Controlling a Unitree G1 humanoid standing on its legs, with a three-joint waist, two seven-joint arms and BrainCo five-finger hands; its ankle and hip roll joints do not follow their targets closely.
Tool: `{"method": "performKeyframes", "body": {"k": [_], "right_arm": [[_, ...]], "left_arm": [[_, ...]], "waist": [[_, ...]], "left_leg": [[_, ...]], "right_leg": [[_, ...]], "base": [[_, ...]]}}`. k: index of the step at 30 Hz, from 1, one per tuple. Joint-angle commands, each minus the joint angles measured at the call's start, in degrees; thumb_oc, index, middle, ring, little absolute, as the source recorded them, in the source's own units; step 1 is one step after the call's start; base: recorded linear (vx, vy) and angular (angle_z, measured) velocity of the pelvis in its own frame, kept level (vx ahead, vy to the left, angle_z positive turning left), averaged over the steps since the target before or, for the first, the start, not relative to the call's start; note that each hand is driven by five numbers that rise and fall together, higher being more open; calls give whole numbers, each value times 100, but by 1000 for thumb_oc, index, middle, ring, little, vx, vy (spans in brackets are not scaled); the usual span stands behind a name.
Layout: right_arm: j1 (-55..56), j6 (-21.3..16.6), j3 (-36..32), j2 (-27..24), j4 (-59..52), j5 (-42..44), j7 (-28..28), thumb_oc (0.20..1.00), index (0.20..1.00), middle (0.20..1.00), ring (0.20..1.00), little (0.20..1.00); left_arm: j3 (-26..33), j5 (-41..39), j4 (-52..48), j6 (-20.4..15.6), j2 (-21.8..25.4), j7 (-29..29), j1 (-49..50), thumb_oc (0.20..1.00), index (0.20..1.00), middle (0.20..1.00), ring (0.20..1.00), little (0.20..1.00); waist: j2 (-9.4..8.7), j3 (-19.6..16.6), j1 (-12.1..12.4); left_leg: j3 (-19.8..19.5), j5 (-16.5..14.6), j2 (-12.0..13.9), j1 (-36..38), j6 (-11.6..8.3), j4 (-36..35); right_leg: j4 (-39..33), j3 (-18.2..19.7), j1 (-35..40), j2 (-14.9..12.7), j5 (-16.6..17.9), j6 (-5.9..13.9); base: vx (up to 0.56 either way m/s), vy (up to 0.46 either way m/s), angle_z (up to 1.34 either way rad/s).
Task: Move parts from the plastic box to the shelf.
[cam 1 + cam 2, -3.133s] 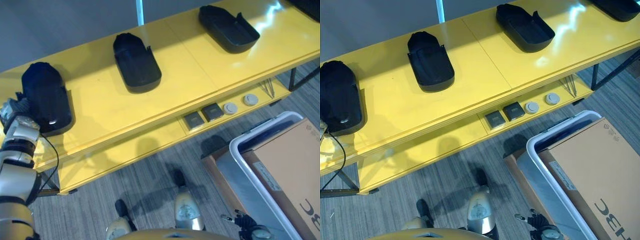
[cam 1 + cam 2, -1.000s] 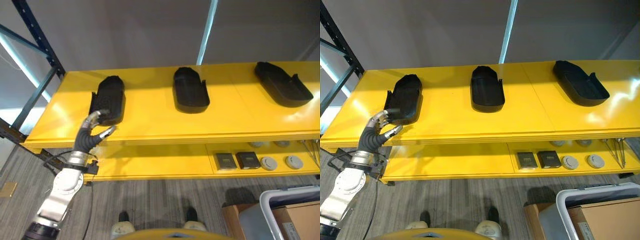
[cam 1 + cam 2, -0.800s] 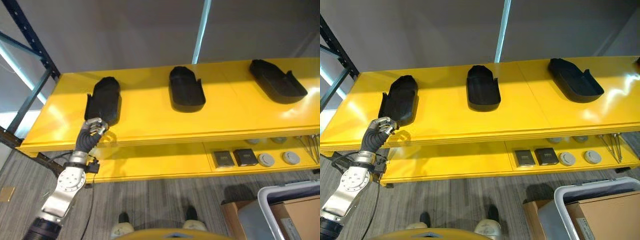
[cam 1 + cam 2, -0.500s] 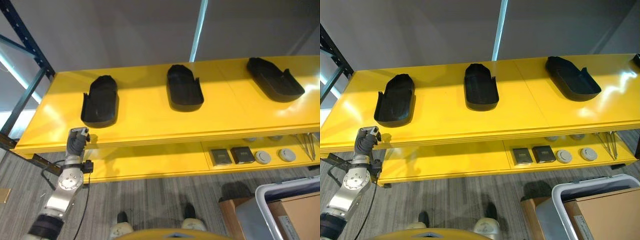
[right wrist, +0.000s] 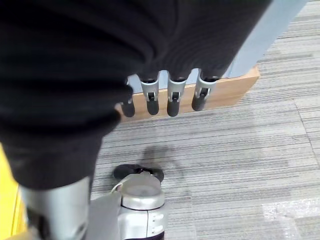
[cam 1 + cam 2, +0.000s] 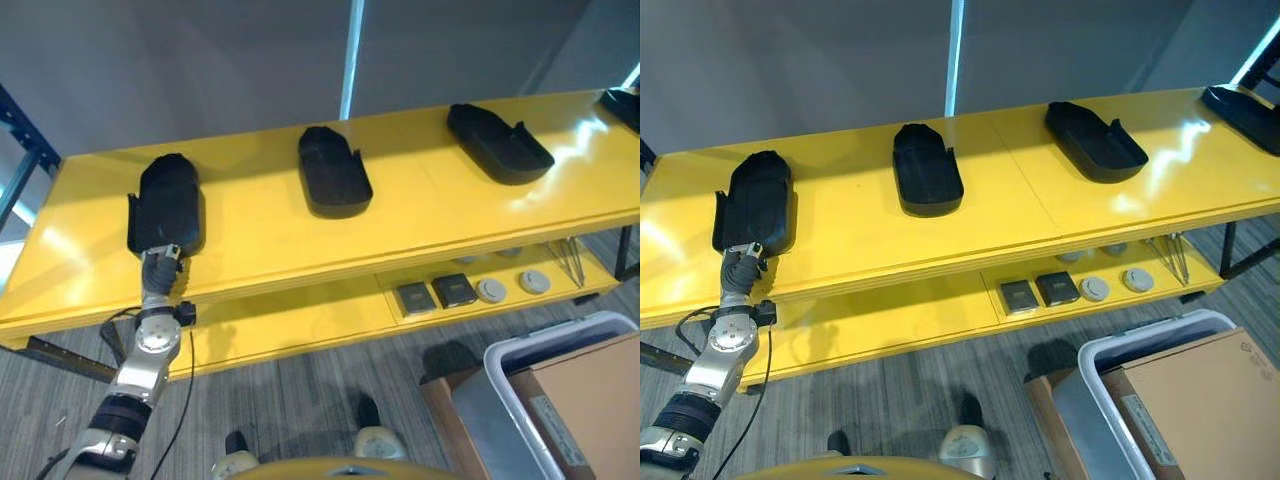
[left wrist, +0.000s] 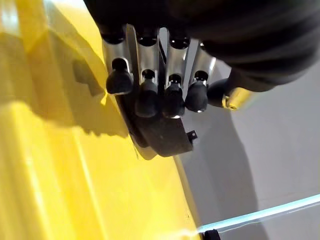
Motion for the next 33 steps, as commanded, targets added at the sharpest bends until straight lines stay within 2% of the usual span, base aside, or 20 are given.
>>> {"method": "performKeyframes", "body": {"k": [1,8,17,24,33], "right_arm": [[-73,-52,185,-143,-161,-222,88,1000,1000,1000,1000,1000],[-75,-9,186,-222,-226,-314,172,1000,1000,1000,1000,1000],[-104,-20,285,-292,-235,-384,201,1000,1000,1000,1000,1000],[-157,32,371,-290,-258,-367,198,1000,1000,1000,1000,1000],[-181,-34,352,-252,-187,-380,204,1000,1000,1000,1000,1000]], "left_arm": [[94,100,24,-314,228,113,-520,200,200,200,200,200],[130,150,442,-112,204,313,-699,200,200,200,200,200],[242,176,1658,-51,191,508,-988,200,200,200,200,200],[339,207,2360,-153,37,534,-1209,200,200,200,200,200],[188,81,2054,-385,-6,171,-1159,200,200,200,200,200]], "waist": [[-97,162,4],[-103,158,-64],[-98,140,-144],[-109,142,-198],[-120,142,-171]], "left_leg": [[-45,-353,246,-489,321,807],[-24,-355,267,-503,313,831],[13,-334,296,-519,304,848],[30,-320,305,-520,307,845],[37,-334,294,-498,320,819]], "right_leg": [[717,-114,75,-261,-570,75],[744,-78,49,-250,-596,73],[782,-39,9,-250,-616,88],[797,-11,-6,-253,-624,87],[760,2,15,-250,-615,81]], "base": [[8,-3,-8],[0,0,0],[-6,4,-3],[-1,1,-1],[-3,-1,-1]]}}
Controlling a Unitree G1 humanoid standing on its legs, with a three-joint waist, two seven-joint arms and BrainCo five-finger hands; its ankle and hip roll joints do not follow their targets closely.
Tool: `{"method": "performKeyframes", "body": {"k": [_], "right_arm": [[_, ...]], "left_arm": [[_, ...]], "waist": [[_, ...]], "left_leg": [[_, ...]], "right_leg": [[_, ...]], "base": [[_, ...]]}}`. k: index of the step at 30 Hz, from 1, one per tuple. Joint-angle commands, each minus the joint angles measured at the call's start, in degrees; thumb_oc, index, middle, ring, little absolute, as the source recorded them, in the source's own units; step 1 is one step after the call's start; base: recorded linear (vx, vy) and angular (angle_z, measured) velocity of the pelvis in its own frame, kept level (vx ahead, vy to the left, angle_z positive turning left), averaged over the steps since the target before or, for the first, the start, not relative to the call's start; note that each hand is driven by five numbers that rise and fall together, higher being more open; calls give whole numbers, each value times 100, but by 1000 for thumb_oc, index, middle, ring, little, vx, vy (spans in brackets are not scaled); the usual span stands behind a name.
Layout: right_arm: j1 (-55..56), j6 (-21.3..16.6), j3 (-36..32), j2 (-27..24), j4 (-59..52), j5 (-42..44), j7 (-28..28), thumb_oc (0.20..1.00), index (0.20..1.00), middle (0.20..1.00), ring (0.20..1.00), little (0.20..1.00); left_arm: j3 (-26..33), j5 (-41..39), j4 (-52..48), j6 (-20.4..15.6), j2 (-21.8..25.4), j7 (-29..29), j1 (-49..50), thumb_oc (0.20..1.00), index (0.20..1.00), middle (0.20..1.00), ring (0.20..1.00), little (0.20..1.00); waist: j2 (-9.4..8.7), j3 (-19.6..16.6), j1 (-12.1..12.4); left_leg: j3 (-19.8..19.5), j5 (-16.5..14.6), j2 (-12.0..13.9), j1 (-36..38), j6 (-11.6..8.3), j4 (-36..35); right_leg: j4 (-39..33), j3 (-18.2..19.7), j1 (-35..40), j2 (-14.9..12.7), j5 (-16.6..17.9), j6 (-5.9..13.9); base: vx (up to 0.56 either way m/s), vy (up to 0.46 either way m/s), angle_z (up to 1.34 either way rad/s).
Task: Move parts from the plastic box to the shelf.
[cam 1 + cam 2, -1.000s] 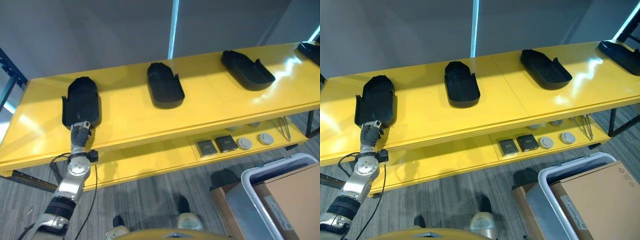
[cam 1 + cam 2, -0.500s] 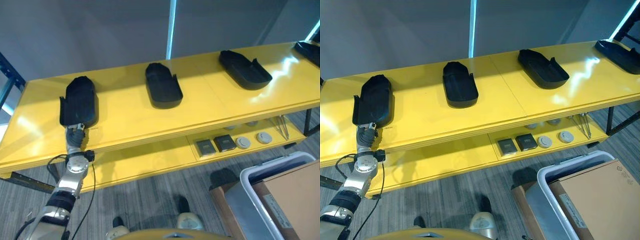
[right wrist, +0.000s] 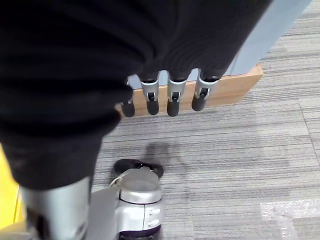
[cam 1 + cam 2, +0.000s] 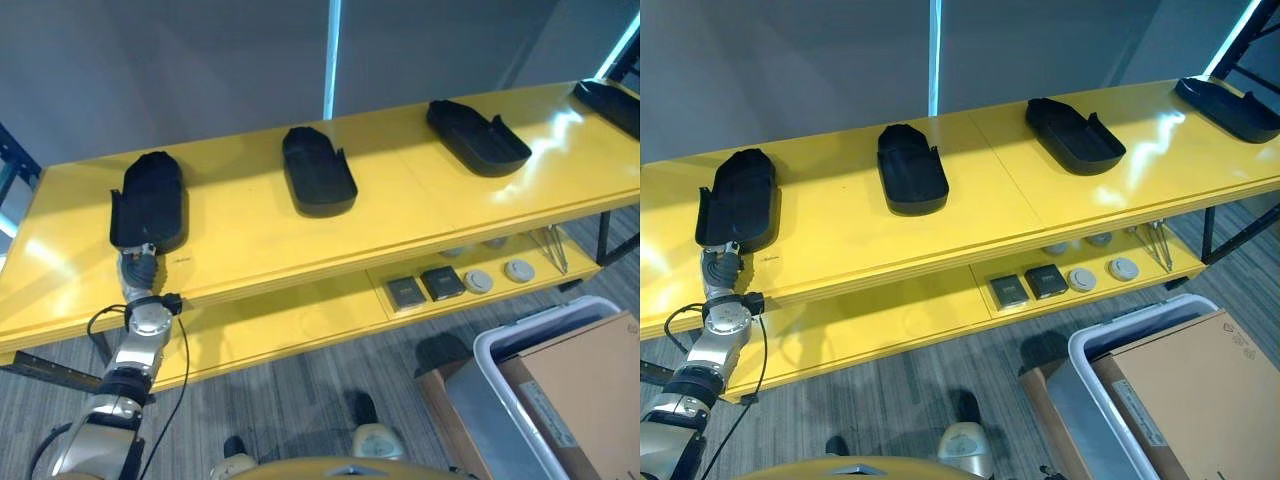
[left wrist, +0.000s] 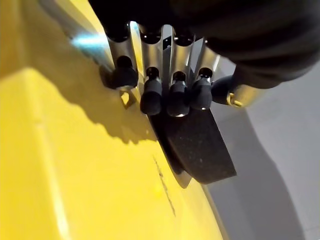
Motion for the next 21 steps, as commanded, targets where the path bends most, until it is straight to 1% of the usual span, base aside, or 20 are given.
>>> {"method": "performKeyframes", "body": {"k": [1,2,3,4,7,8,10,11,14,15,17,19,21], "right_arm": [[-127,-52,114,-163,-31,-183,2,1000,1000,1000,1000,1000],[-133,-56,100,-153,-25,-186,1,1000,1000,1000,1000,1000],[-140,-60,89,-141,-25,-196,-3,1000,1000,1000,1000,1000],[-148,-75,63,-109,-3,-186,-24,1000,1000,1000,1000,1000],[-159,-81,-11,-32,18,-185,-50,1000,1000,1000,1000,1000],[-179,-49,-61,22,18,-169,-89,1000,1000,1000,1000,1000],[-181,-39,-84,51,22,-162,-117,1000,1000,1000,1000,1000],[-193,-14,-140,91,44,-165,-154,1000,1000,1000,1000,1000],[-233,29,-155,142,76,-138,-222,1000,1000,1000,1000,1000],[-263,58,-165,161,96,-114,-268,1000,1000,1000,1000,1000],[-300,103,-175,200,120,-93,-338,1000,1000,1000,1000,1000],[-344,107,-197,218,173,-99,-386,1000,1000,1000,1000,1000],[-364,125,-229,215,191,-36,-414,1000,1000,1000,1000,1000]], "left_arm": [[-76,-105,-138,-290,25,-279,-121,416,416,416,416,416],[-103,-122,-311,-306,28,-330,-83,561,561,561,561,561],[-134,-181,-482,-367,27,-384,-44,1000,1000,1000,1000,1000],[-168,-425,-814,-450,16,-551,39,1000,1000,1000,1000,1000],[-178,-730,-1532,-629,-14,-976,240,1000,1000,1000,1000,1000],[-205,-787,-2123,-730,-14,-1293,408,1000,1000,1000,1000,1000],[-216,-853,-2393,-813,-3,-1407,496,1000,1000,1000,1000,1000],[-223,-923,-2897,-746,24,-1779,664,1000,1000,1000,1000,1000],[-316,-1062,-3326,-570,59,-2211,843,1000,1000,1000,1000,1000],[-364,-1352,-3569,-449,93,-2488,988,1000,1000,1000,1000,1000],[-459,-1589,-3896,-304,157,-2775,1237,1000,1000,1000,1000,1000],[-531,-2269,-4051,222,173,-3131,1529,1000,1000,1000,1000,1000],[-616,-2473,-3957,378,191,-3363,1968,1000,1000,1000,1000,1000]], "waist": [[-69,147,-39],[-67,153,-25],[-64,163,-12],[-58,169,20],[-45,158,88],[-27,149,146],[-19,149,175],[4,129,240],[27,105,309],[45,88,361],[72,56,429],[105,26,505],[135,-21,597]], "left_leg": [[-110,-330,266,-573,330,816],[-118,-331,263,-570,333,812],[-127,-332,260,-569,336,810],[-139,-340,249,-562,344,802],[-166,-353,226,-541,360,768],[-195,-361,210,-532,367,752],[-210,-363,202,-528,368,746],[-232,-373,185,-510,370,726],[-256,-375,168,-491,371,698],[-276,-371,156,-485,368,678],[-295,-363,146,-466,366,636],[-330,-345,137,-456,361,594],[-361,-320,127,-454,353,558]], "right_leg": [[730,-138,58,-311,-625,79],[726,-143,64,-313,-622,76],[725,-149,70,-317,-621,72],[713,-169,94,-322,-620,64],[686,-214,143,-331,-621,50],[664,-251,179,-338,-616,40],[646,-271,200,-341,-608,34],[597,-316,248,-350,-593,29],[526,-382,298,-357,-560,30],[474,-425,324,-359,-536,38],[402,-491,364,-361,-502,48],[346,-550,388,-361,-470,60],[268,-637,416,-360,-420,75]], "base": [[0,0,0],[-34,-7,0],[-40,-9,0],[-40,-13,0],[-41,-20,3],[-54,-21,8],[-40,-16,11],[-36,-20,14],[-39,-21,8],[-51,-23,5],[-54,-22,5],[-58,-19,6],[-58,-30,8]]}}
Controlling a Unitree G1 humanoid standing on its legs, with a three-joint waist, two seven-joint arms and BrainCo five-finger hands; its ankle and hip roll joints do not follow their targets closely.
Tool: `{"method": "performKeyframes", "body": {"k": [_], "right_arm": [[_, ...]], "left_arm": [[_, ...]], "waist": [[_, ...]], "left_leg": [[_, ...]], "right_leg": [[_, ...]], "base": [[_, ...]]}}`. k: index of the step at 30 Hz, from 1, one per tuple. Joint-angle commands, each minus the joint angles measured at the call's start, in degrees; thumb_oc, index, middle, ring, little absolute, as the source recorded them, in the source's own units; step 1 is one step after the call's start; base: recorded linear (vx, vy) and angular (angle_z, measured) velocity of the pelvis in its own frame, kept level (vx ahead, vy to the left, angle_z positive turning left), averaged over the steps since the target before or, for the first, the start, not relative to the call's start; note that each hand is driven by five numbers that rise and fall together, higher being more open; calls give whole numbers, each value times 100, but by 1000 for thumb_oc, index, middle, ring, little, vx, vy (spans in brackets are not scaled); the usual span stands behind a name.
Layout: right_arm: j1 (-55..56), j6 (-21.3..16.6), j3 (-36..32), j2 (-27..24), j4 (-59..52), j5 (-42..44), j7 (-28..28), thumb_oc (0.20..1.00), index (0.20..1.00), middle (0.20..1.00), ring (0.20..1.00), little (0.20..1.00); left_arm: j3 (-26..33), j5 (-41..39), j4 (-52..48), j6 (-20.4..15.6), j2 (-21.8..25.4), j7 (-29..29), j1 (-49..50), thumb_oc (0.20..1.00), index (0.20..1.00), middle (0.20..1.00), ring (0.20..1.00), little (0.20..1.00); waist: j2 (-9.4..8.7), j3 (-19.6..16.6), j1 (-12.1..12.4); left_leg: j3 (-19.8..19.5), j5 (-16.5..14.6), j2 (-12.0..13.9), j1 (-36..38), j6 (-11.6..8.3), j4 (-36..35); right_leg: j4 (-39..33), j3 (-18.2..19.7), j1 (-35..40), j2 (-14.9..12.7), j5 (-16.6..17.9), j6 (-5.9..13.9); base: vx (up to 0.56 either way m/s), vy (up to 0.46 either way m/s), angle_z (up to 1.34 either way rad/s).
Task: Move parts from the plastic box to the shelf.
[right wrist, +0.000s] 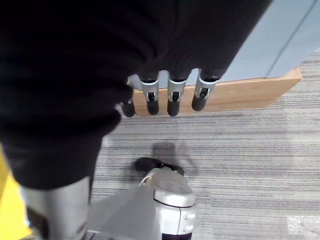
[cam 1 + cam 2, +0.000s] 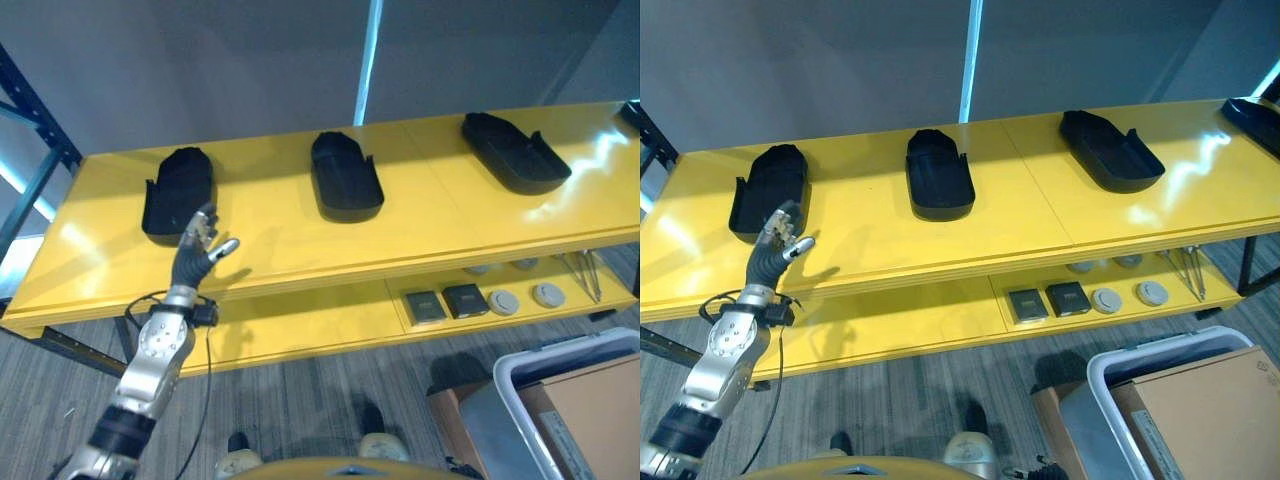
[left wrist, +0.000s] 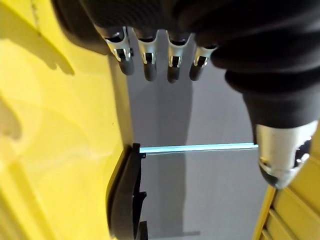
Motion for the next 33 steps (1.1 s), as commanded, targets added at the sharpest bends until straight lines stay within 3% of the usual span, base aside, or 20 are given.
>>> {"method": "performKeyframes", "body": {"k": [1,3,7,11,14,17,19,22,23,25,33], "right_arm": [[-180,59,-37,95,144,38,-169,1000,1000,1000,1000,1000],[-157,82,-53,88,126,64,-164,1000,1000,1000,1000,1000],[-239,96,-18,53,201,137,-170,1000,1000,1000,1000,1000],[-308,164,40,-35,163,155,-153,1000,1000,1000,1000,1000],[-335,140,79,-78,195,112,-128,1000,1000,1000,1000,1000],[-417,48,104,-60,362,136,-103,1000,1000,1000,1000,1000],[-438,22,90,-29,430,130,-87,1000,1000,1000,1000,1000],[-501,-102,40,90,709,121,-98,1000,1000,1000,1000,1000],[-506,-107,40,95,720,118,-99,1000,1000,1000,1000,1000],[-608,-129,69,244,1013,39,-149,1000,1000,1000,1000,1000],[-669,-31,97,440,1261,194,-246,1000,1000,1000,1000,1000]], "left_arm": [[5,-840,291,437,162,-521,309,1000,1000,1000,1000,1000],[24,-938,404,593,174,-579,488,1000,1000,1000,1000,1000],[-7,-490,1132,178,314,-1294,922,1000,1000,1000,1000,1000],[21,-518,1733,116,396,-1693,1105,1000,1000,1000,1000,1000],[-5,-402,2312,68,305,-1694,1171,1000,1000,1000,1000,1000],[90,168,3693,-393,-41,-1399,1272,1000,1000,1000,1000,1000],[161,218,4144,-309,-197,-1436,1278,1000,1000,1000,1000,1000],[473,466,5832,-364,-680,-1217,1100,1000,1000,1000,1000,1000],[484,492,5896,-378,-695,-1213,1080,1000,1000,1000,1000,1000],[781,171,7008,-267,-959,-900,721,1000,1000,1000,1000,1000],[658,441,7164,-303,-1211,-679,291,1000,1000,1000,1000,1000]], "waist": [[-115,55,119],[-107,16,156],[-76,-21,268],[-37,-54,313],[-32,-80,319],[-62,-110,363],[-76,-122,372],[-105,-161,354],[-106,-159,350],[-184,-220,261],[-283,-234,160]], "left_leg": [[-151,-314,95,-440,329,538],[-170,-298,90,-446,329,503],[-212,-245,97,-472,320,462],[-216,-209,98,-454,323,408],[-217,-197,102,-438,330,384],[-268,-193,84,-440,331,366],[-292,-192,78,-441,331,362],[-332,-190,59,-430,345,348],[-333,-191,57,-428,346,348],[-307,-213,61,-373,345,326],[-227,-288,89,-318,345,373]], "right_leg": [[322,-393,220,-345,-395,82],[291,-420,214,-338,-380,84],[293,-476,190,-330,-369,76],[277,-520,191,-329,-360,68],[280,-521,177,-316,-363,49],[286,-536,162,-313,-367,35],[294,-533,155,-310,-374,34],[295,-508,159,-305,-384,20],[296,-506,160,-305,-385,20],[301,-428,176,-293,-420,13],[306,-300,191,-269,-436,8]], "base": [[-57,-28,11],[-38,-12,13],[-52,1,14],[-25,24,4],[-14,17,8],[-8,5,5],[0,0,0],[0,0,0],[34,1,-3],[71,-8,2],[17,-16,-11]]}}
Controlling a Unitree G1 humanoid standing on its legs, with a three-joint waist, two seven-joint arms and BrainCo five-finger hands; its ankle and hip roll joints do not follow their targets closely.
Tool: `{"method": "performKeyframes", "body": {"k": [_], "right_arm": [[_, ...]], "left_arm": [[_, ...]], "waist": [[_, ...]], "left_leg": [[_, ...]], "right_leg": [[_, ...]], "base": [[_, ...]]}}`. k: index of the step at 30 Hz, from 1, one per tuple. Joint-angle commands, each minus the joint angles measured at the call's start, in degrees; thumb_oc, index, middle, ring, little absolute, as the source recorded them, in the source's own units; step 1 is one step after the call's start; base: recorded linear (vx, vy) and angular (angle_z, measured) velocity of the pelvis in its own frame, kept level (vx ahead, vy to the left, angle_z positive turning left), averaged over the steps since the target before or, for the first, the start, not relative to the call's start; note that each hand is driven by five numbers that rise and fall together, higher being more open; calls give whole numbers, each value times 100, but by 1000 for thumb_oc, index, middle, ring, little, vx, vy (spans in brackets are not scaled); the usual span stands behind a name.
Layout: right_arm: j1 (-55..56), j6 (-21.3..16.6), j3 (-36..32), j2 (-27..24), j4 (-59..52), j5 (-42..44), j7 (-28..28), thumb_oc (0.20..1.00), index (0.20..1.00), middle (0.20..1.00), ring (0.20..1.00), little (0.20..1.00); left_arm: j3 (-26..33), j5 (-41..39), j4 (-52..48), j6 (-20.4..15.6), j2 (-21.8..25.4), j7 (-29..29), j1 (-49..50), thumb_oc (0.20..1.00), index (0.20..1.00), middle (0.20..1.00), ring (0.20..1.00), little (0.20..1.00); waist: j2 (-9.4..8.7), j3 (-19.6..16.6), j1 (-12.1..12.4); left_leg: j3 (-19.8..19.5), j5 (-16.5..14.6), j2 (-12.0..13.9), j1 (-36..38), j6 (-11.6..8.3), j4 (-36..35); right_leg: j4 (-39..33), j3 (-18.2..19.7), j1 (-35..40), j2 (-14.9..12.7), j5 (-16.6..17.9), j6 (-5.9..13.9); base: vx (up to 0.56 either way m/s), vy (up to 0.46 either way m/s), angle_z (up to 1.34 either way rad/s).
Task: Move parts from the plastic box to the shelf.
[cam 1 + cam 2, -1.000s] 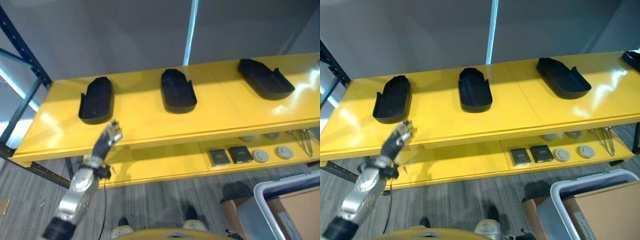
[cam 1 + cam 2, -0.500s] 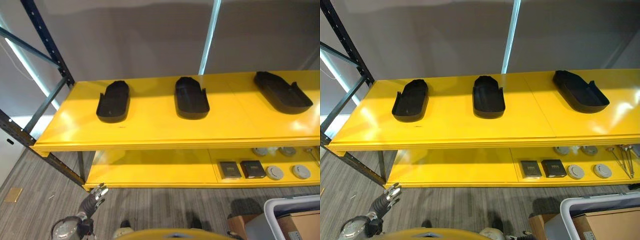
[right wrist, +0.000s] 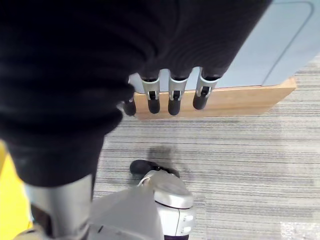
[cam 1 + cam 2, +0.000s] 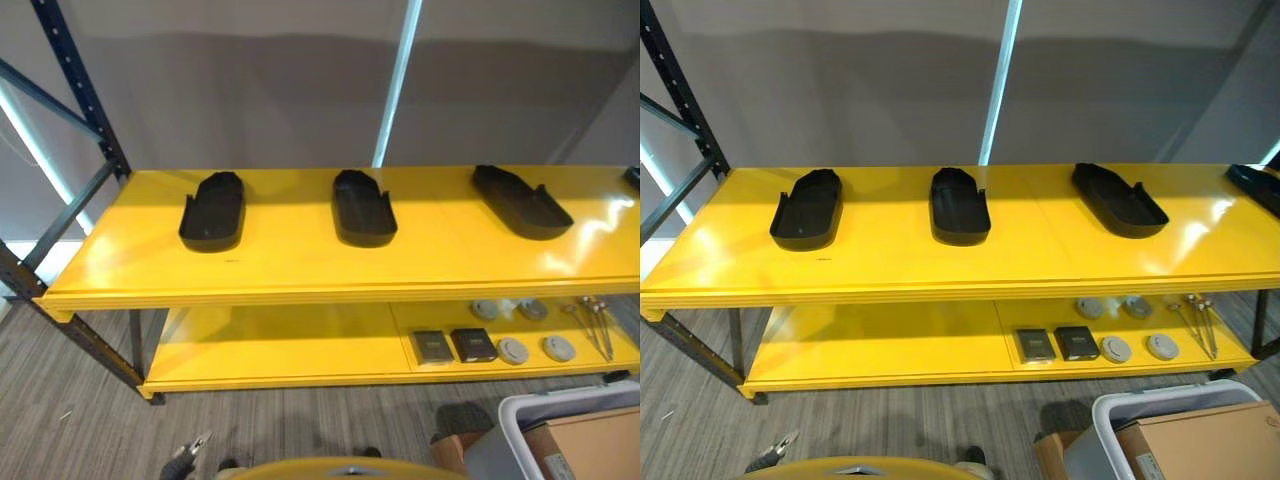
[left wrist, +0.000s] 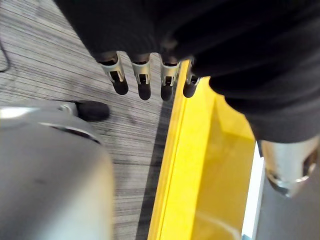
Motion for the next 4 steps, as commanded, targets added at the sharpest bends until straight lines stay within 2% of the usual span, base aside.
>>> {"method": "performKeyframes", "body": {"k": [1,4], "right_arm": [[-362,-31,45,2,-40,115,-233,1000,1000,1000,1000,1000],[-365,-56,30,-20,-3,164,-187,1000,1000,1000,1000,1000]], "left_arm": [[25,151,-76,-184,99,177,-236,1000,1000,1000,1000,1000],[-50,156,-135,-130,115,248,-253,1000,1000,1000,1000,1000]], "waist": [[0,529,-50],[3,535,-56]], "left_leg": [[-86,-296,86,-9,348,392],[-82,-313,85,6,349,401]], "right_leg": [[303,-121,406,-210,-407,-3],[299,-97,415,-216,-413,8]], "base": [[11,-13,-25],[5,-4,-4]]}}
